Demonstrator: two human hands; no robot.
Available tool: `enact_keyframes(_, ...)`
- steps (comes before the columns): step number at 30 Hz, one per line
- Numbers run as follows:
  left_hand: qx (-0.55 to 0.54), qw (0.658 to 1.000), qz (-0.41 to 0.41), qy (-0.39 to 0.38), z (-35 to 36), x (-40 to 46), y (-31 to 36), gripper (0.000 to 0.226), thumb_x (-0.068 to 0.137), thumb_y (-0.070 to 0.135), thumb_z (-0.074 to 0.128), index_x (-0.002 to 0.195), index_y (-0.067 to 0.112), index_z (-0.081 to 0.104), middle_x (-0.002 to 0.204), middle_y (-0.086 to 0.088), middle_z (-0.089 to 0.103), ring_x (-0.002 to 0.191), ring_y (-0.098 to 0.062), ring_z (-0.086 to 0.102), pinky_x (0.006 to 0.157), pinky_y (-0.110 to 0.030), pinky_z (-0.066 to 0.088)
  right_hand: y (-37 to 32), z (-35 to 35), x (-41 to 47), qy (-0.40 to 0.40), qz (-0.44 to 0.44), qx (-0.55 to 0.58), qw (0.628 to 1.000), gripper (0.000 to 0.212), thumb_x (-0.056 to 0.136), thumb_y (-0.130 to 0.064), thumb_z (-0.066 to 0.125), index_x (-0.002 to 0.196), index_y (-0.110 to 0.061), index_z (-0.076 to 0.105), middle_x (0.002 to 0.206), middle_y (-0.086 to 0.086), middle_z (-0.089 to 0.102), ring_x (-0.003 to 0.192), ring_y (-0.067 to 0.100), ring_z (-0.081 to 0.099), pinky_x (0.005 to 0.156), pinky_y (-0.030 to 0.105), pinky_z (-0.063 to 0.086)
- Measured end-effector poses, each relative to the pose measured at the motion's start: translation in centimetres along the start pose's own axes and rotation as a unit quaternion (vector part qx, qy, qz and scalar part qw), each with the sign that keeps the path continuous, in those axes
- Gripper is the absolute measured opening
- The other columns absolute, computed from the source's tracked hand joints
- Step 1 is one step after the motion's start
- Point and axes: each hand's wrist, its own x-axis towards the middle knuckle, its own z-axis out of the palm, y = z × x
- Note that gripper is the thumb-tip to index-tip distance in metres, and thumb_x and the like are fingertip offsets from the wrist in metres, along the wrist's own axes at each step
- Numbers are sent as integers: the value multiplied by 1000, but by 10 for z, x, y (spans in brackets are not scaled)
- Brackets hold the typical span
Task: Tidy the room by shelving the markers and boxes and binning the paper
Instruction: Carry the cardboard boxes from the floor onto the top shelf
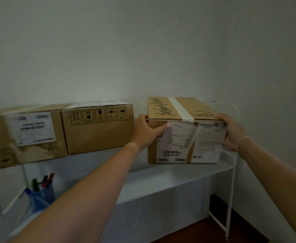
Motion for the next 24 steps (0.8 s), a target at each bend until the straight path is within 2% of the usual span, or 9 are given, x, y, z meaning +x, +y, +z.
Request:
enact_keyframes(3, 107, 993, 26, 33, -8, 12, -5, 79, 57, 69, 71, 115, 18, 53, 115, 4, 61, 105, -13, 61, 85, -34, 58, 4, 12, 23, 1, -3, -12, 1000, 23, 79, -43, 58, 78, -21, 64, 74, 1, 69, 71, 21, 64, 68, 35, 53)
enact_keyframes(6, 343, 931, 90, 87, -24, 20, -4, 75, 65, 76, 58, 115, 20, 53, 117, 1, 53, 109, -18, 51, 91, -35, 48, 9, 26, 49, 38, -6, -45, 998, 42, 68, -60, 55, 82, -21, 62, 88, 5, 69, 88, 26, 64, 87, 42, 52)
enact_keyframes(9, 419, 890, 156, 91, -50, 30, 0, 80, 71, 76, 52, 133, 25, 46, 136, -2, 46, 126, -24, 41, 103, -40, 35, 4, 51, 66, 99, -31, -97, 990, 63, 76, -71, 44, 99, -15, 58, 112, 6, 61, 103, 26, 57, 101, 40, 42)
enact_keyframes(13, 491, 859, 145, 31, -80, 56, -4, 80, 72, 79, 36, 139, 36, 42, 151, -1, 38, 141, -27, 29, 116, -53, 20, 1, 85, 84, 181, -119, -138, 966, 69, 93, -56, 33, 105, 7, 59, 110, 24, 61, 105, 34, 57, 81, 32, 40)
enact_keyframes(15, 500, 854, 143, 18, -87, 67, -9, 78, 74, 79, 32, 137, 35, 44, 147, 1, 44, 138, -25, 35, 115, -56, 21, 15, 95, 91, 189, -162, -114, 962, 50, 94, -49, 42, 106, -4, 59, 104, 14, 62, 99, 27, 58, 74, 24, 46)
enact_keyframes(17, 500, 854, 146, 12, -87, 75, -13, 76, 76, 77, 33, 136, 33, 45, 142, 5, 50, 133, -22, 42, 115, -54, 21, 33, 100, 99, 184, -199, -149, 951, 44, 93, -40, 49, 128, -13, 49, 121, 7, 56, 108, 19, 54, 80, 12, 42)
enact_keyframes(20, 515, 842, 161, 32, -84, 81, -19, 76, 77, 76, 33, 136, 31, 46, 137, 6, 55, 126, -20, 50, 110, -44, 30, 53, 111, 110, 173, -271, -228, 919, 73, 93, -44, 47, 150, -13, 14, 156, 9, 19, 142, 24, 24, 112, 32, 26)
enact_keyframes(22, 531, 828, 173, 56, -82, 84, -26, 77, 77, 78, 30, 135, 29, 47, 135, 5, 57, 124, -20, 51, 105, -41, 32, 68, 116, 119, 186, -280, -286, 897, 83, 91, -52, 40, 151, -10, 0, 160, 12, 0, 147, 27, 4, 119, 44, 11)
enact_keyframes(24, 544, 816, 176, 79, -81, 86, -31, 81, 76, 79, 23, 133, 27, 49, 133, 4, 58, 122, -21, 52, 102, -39, 33, 87, 123, 122, 182, -271, -340, 882, 86, 88, -56, 34, 150, -10, -4, 159, 14, -8, 147, 30, -5, 119, 49, 1)
